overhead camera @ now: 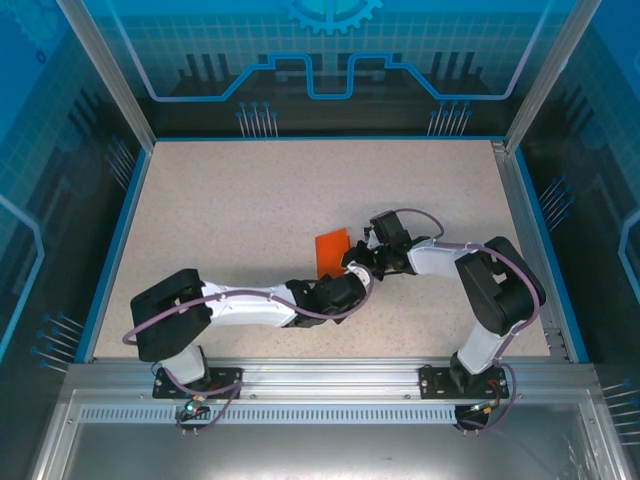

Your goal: Fold a paper plane with a square sheet of paper (pick it up from the middle)

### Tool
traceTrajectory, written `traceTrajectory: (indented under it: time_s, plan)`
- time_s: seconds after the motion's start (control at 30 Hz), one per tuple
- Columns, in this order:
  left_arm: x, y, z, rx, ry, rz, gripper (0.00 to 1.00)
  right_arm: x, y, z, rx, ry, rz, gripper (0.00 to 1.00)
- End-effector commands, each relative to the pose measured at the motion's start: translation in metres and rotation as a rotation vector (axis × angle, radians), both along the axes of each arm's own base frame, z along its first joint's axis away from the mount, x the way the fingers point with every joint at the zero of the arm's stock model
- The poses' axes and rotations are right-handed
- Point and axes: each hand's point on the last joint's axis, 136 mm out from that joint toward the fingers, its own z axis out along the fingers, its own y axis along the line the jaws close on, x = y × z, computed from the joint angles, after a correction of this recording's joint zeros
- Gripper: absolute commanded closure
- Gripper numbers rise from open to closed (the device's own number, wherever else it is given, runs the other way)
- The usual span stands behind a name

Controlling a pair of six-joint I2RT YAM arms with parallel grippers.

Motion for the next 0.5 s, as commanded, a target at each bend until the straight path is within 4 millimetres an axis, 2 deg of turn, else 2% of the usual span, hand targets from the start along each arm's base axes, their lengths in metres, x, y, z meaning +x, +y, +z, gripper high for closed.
traceTrajectory:
  time_s: [0.0,0.13,0.23,0.33,0.47]
  plan:
    - [-0.005,0.002,0.007,-0.08,0.075,-0.01,1.0,0.001,-0.004,0.011,0.003,-0.018,0.008,0.73]
    - [-0.008,0.007,0.011,-0.2,0.189,-0.001,1.0,0.001,-0.02,0.016,-0.057,-0.039,-0.007,0.63]
    - [-0.006,0.008,0.019,-0.309,0.271,-0.003,1.0,0.003,-0.035,0.02,-0.1,-0.051,-0.02,0.61]
    - [-0.002,0.009,0.024,-0.365,0.323,-0.009,1.0,0.006,-0.042,0.027,-0.125,-0.07,-0.016,0.61]
    - [0.0,0.011,0.021,-0.41,0.398,-0.02,1.0,0.009,-0.037,0.034,-0.115,-0.091,0.015,0.69]
